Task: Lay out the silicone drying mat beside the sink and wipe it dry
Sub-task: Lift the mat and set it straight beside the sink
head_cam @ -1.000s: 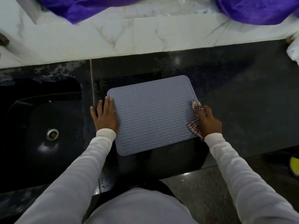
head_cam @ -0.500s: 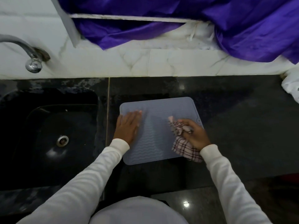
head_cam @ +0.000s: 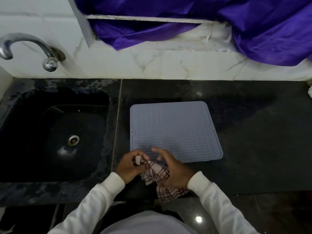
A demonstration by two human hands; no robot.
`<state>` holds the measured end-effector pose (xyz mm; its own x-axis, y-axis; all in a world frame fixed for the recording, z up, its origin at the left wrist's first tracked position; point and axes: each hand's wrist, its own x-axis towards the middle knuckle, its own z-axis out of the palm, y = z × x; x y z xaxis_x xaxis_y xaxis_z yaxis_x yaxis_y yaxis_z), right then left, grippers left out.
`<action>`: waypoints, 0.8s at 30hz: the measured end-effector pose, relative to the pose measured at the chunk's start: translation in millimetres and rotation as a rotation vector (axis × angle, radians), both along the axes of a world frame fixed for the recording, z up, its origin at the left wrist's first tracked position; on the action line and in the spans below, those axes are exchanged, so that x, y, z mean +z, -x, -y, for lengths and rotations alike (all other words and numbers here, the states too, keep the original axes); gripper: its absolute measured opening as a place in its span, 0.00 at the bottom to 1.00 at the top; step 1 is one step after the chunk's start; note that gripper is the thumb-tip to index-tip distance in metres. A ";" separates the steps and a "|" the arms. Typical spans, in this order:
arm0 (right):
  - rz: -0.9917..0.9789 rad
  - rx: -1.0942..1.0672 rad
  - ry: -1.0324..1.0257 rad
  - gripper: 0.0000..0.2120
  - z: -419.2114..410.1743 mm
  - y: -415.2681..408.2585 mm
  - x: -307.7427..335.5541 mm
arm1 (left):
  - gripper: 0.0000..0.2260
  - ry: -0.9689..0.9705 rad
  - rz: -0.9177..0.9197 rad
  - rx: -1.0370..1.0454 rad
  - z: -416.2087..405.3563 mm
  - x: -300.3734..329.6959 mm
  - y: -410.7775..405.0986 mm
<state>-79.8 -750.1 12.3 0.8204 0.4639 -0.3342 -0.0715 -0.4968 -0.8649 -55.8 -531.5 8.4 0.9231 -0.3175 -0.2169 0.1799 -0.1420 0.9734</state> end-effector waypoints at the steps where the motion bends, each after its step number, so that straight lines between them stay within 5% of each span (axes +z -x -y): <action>1: 0.040 0.010 0.060 0.48 2.2 6.0 -5.1 | 0.08 -0.011 0.031 0.000 -4.7 -0.5 5.4; 5: 0.158 -0.040 0.206 0.27 20.9 21.7 -18.3 | 0.09 -0.067 0.134 0.045 -7.6 -10.6 31.0; 8: 0.255 -0.013 0.275 0.20 32.6 31.5 -22.2 | 0.10 -0.158 0.251 0.063 -3.2 -27.5 46.1; 13: 0.562 0.037 0.452 0.18 42.2 47.2 -51.8 | 0.13 -0.420 0.496 -0.113 -5.8 -59.1 59.6; 17: 0.593 -0.027 0.415 0.21 40.3 49.6 -62.5 | 0.07 -0.675 0.653 -0.220 -16.5 -61.8 52.1; 24: 0.573 -0.117 0.369 0.23 54.7 45.5 -55.2 | 0.11 -0.659 0.673 -0.176 -16.3 -50.5 45.5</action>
<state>-125.2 -804.8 -42.9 0.9525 0.3006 0.0484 0.2754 -0.7825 -0.5584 -101.3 -515.2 -42.1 0.8701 -0.4674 0.1566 -0.4642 -0.6699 0.5795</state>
